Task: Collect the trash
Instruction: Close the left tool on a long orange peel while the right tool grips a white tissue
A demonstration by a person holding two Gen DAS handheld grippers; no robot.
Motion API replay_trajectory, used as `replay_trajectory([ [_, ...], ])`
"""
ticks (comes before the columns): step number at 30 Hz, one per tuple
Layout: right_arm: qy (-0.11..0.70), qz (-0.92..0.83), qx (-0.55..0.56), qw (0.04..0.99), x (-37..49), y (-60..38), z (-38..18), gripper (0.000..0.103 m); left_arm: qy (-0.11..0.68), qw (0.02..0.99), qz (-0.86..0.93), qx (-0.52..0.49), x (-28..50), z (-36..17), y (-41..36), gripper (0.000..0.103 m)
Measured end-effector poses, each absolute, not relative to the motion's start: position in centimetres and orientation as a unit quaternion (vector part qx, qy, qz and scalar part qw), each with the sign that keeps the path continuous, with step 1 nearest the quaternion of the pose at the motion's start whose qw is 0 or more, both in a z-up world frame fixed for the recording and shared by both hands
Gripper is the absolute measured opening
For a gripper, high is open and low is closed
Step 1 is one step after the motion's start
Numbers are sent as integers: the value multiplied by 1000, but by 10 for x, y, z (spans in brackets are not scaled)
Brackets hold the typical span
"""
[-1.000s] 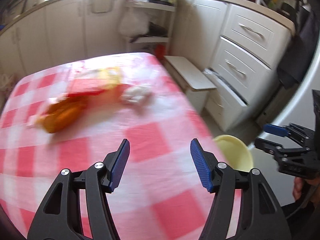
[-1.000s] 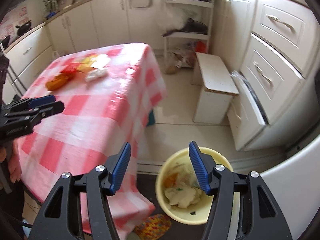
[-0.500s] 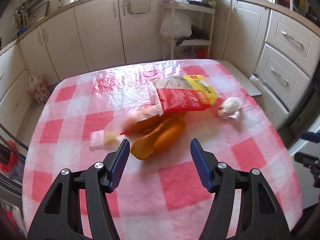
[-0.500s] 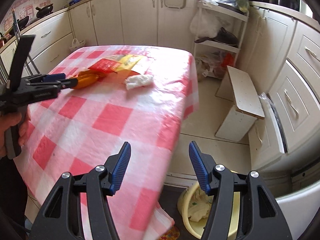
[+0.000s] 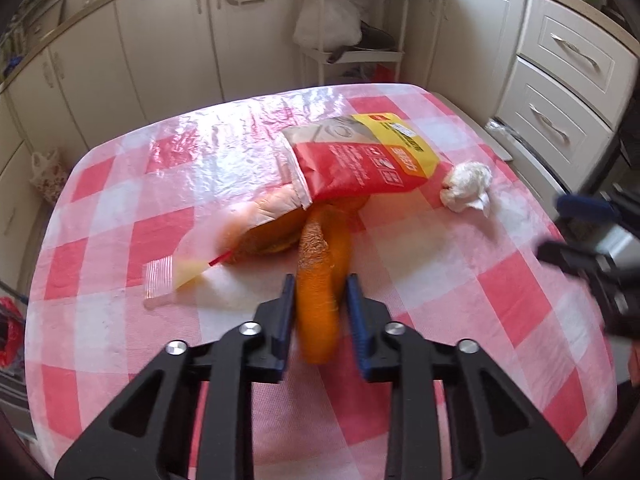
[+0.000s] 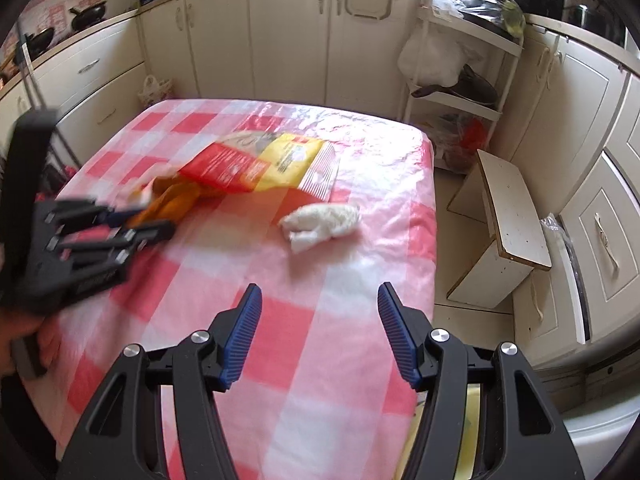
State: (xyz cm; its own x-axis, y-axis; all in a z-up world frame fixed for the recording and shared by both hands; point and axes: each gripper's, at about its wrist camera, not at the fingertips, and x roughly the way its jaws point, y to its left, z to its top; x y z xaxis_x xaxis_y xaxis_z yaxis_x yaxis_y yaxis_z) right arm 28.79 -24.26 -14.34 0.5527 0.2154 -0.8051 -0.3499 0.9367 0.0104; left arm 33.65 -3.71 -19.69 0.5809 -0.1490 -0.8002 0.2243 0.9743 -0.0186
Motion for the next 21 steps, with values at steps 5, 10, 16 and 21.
replay_trajectory([
  [5,441,154,-73,881,306,-229,-145,58,450,883,-127,32,315,-196,-22,22],
  [10,449,144,-79,878,331,-213,-157,58,453,883,-122,17,309,-195,-9,37],
  [16,465,145,-77,870,340,-211,-171,55,448,887,-114,14,312,-196,-9,52],
  [21,468,161,-66,866,338,-212,-169,25,449,887,-108,2,320,-196,-9,52],
])
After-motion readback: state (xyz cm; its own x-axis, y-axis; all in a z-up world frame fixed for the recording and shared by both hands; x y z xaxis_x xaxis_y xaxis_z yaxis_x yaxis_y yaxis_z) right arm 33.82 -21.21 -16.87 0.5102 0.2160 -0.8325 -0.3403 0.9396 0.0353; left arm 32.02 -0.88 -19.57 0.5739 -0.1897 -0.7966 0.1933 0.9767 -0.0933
